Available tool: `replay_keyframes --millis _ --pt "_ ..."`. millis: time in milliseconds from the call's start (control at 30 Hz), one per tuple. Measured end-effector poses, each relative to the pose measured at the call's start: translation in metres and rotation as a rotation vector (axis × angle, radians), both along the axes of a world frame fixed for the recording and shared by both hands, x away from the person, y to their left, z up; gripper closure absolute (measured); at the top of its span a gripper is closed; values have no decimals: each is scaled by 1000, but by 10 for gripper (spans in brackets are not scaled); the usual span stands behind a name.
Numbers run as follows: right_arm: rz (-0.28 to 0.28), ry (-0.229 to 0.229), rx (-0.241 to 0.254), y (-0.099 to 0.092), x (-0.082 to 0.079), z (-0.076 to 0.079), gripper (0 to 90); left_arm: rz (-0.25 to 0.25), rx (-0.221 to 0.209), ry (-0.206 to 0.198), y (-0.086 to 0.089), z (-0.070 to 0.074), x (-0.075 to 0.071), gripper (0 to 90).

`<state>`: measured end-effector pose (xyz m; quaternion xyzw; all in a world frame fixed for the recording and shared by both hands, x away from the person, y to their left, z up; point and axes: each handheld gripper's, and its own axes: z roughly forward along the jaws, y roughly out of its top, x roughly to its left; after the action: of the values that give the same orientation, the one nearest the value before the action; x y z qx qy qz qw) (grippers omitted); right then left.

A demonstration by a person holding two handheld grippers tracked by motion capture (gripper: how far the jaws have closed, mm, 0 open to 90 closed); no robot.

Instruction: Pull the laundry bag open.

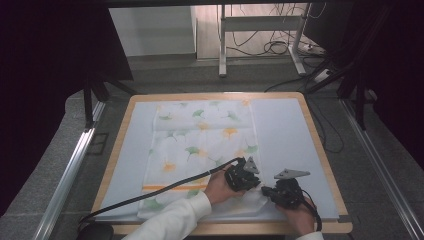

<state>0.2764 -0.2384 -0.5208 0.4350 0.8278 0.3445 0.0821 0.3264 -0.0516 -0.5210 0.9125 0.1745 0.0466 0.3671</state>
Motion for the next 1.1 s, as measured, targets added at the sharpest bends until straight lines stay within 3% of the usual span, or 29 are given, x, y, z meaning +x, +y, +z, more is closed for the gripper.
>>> replay_keyframes --millis 333,567,1100 --pt "-1 0 5 0 0 0 899 5 11 6 9 0 1 850" --pt "3 4 8 -1 1 0 899 23 -13 21 14 -1 0 851" --pt "6 6 11 -1 1 0 898 38 5 17 31 -1 -2 850"
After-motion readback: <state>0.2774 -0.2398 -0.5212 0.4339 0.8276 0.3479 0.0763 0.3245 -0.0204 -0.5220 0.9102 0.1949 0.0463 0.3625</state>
